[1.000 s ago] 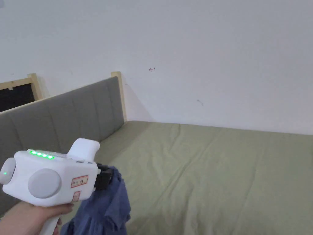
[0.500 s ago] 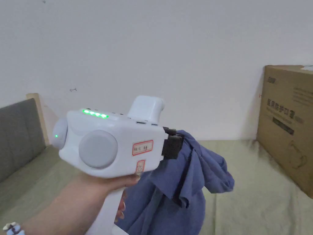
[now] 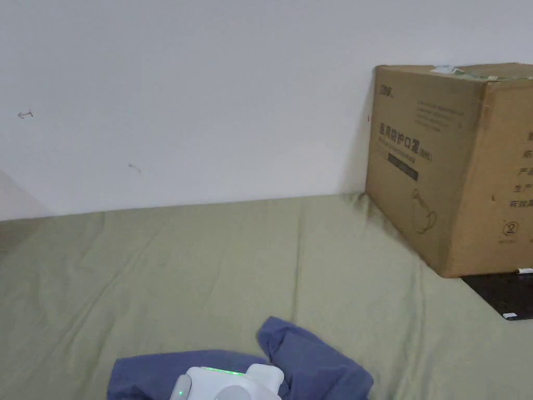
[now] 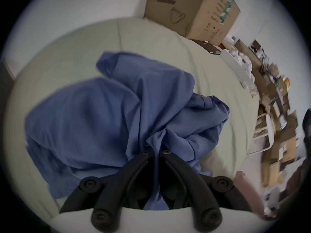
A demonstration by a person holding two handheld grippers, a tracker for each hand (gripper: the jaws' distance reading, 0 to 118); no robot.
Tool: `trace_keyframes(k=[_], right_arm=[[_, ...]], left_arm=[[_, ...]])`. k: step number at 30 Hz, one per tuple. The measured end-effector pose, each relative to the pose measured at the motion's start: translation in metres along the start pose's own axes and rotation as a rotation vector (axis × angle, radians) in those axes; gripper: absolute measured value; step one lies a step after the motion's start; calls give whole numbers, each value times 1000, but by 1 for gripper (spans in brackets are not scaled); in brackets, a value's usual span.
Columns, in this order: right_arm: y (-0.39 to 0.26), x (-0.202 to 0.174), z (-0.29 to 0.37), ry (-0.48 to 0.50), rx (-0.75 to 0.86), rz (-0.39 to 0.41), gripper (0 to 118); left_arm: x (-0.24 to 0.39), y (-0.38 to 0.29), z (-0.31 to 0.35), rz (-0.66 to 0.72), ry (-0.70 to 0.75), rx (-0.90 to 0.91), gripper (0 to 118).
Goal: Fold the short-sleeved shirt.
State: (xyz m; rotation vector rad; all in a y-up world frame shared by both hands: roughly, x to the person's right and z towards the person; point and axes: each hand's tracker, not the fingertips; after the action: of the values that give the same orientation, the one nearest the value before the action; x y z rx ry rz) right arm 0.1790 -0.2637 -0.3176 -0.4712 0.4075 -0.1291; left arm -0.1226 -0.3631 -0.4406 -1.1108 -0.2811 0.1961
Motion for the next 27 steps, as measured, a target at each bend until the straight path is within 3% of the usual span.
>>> trace_keyframes(k=[3, 4, 5, 6, 7, 8, 10, 13, 17, 21, 23, 24, 26, 27], right_arm=[[-1, -3, -7, 7, -21, -14, 4], [0, -5, -8, 14, -26, -21, 4], [0, -7, -8, 21, -28, -26, 4], [1, -9, -7, 29, -25, -28, 4], [3, -12, -6, 34, -19, -27, 4], [4, -14, -4, 38, -12, -25, 4], [7, -16, 2, 45, 6, -14, 4], [12, -19, 9, 42, 30, 11, 4], [15, -25, 19, 50, 83, 24, 4], [13, -38, 27, 69, 204, 31, 4], [8, -47, 29, 67, 273, 57, 4], [5, -54, 31, 54, 315, 79, 4], [1, -64, 33, 41, 363, 105, 4], [0, -69, 34, 47, 374, 106, 4]], left_arm=[[8, -3, 22, 28, -19, 87, 5], [8, -4, 28, 23, -24, 95, 9], [10, -6, 32, 23, -49, 108, 22], [2, -3, 38, 15, -67, 126, 48], [0, -6, 45, 10, -97, 138, 102], [0, -12, 51, 5, -105, 142, 118], [-13, -35, 66, -32, -187, 311, 111], [-24, -65, 95, -83, -65, 419, 115], [-25, -82, 167, -41, -2, 610, 115], [-11, -132, 230, -79, 209, 943, 113], [-5, -162, 245, -50, 278, 1078, 96], [-3, -172, 248, -22, 320, 1120, 78], [2, -185, 246, 19, 414, 1100, 0], [5, -194, 246, 55, 449, 1082, 0]])
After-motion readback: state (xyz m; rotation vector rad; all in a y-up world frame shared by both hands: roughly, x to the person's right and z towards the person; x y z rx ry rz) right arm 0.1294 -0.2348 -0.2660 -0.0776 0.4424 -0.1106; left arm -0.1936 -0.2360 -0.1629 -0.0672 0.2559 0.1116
